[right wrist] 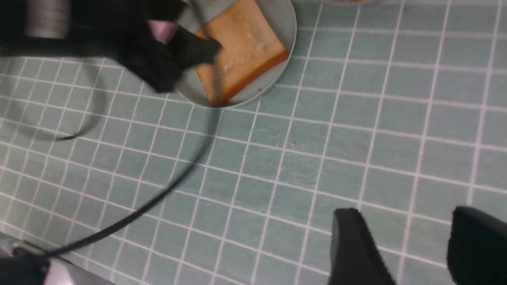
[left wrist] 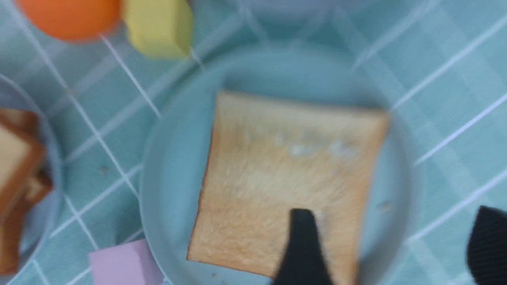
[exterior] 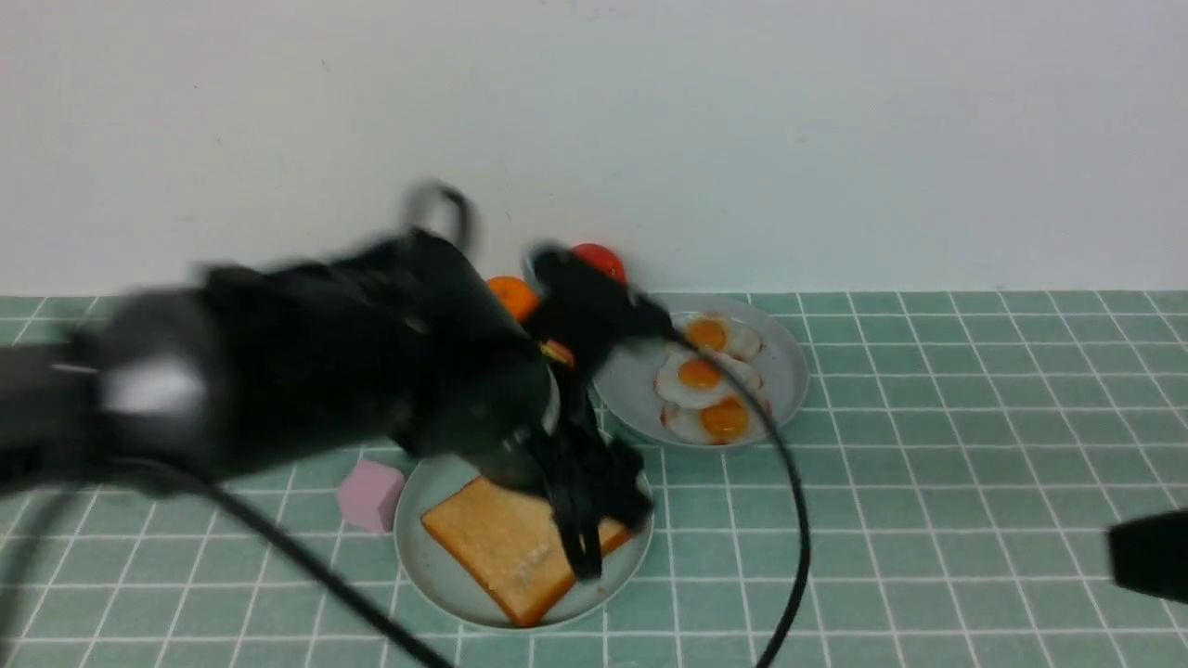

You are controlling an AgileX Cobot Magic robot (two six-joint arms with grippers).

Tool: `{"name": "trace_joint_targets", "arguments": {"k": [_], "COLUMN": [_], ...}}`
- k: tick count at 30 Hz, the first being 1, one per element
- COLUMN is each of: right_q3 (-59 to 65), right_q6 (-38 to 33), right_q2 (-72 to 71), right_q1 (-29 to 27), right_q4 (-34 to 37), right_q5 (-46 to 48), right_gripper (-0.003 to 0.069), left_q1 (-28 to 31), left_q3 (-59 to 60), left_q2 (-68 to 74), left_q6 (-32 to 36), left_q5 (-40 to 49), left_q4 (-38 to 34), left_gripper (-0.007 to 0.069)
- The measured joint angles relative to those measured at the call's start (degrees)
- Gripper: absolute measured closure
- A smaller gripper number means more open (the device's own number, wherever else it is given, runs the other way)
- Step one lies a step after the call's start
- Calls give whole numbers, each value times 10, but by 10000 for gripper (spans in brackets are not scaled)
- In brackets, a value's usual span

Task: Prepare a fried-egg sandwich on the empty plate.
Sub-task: Use the right arm to grab a fried egg

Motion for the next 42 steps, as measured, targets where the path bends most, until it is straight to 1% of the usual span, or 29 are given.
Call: {"name": "trace_joint_targets", "arguments": {"k": [1, 4, 5, 6, 7, 8, 9, 10, 13, 14, 15, 16, 17, 20, 23, 25, 28, 35, 42], "right_q3": [0, -2, -2, -11, -22, -34, -37, -61, -100, -134, -134, -170, -178, -250, -294, -354, -396, -459, -497], "right_q6": [0, -17, -19, -30, -38, -42, -42, -54, -74, -86, -88, -98, -99, -105, -105, -105, -105, -105, -105], "right_q2": [23, 103, 103, 144, 185, 216, 222, 271, 338, 384, 390, 440, 451, 539, 592, 648, 701, 783, 826], "right_q1": [0, 0, 0, 0, 0, 0, 0, 0, 0, 0, 0, 0, 0, -2, -11, -25, -42, -62, -62], "right_q4": [9, 37, 37, 43, 47, 51, 52, 56, 63, 68, 67, 69, 70, 75, 86, 106, 133, 180, 193], "right_q5": [-15, -75, -75, -99, -117, -125, -126, -132, -133, -136, -136, -140, -140, -143, -143, -144, -144, -143, -143], "right_gripper": [301, 301, 301, 302, 303, 305, 305, 305, 305, 305, 305, 305, 305, 305, 305, 305, 305, 305, 305], "left_q1": [0, 0, 0, 0, 0, 0, 0, 0, 0, 0, 0, 0, 0, 0, 0, 0, 0, 0, 0], "left_q3": [0, 0, 0, 6, 15, 27, 30, 62, 110, 147, 156, 198, 198, 266, 290, 301, 301, 301, 301], "left_q2": [-30, -122, -122, -164, -199, -229, -235, -289, -357, -406, -418, -462, -467, -541, -568, -584, -588, -588, -588], "left_q6": [-5, -10, -11, -12, -13, -13, -13, -13, -13, -13, -13, -19, -20, -62, -79, -87, -88, -88, -89], "left_q5": [2, 10, 11, 13, 13, 13, 13, 7, -3, -12, -13, -19, -19, -27, -36, -52, -85, -141, -146], "left_q4": [-10, -26, -26, -30, -33, -36, -37, -45, -55, -57, -57, -59, -59, -62, -62, -62, -62, -60, -60], "left_gripper": [189, 405, 421, 538, 606, 638, 638, 638, 638, 638, 638, 638, 638, 638, 638, 638, 638, 638, 638]}}
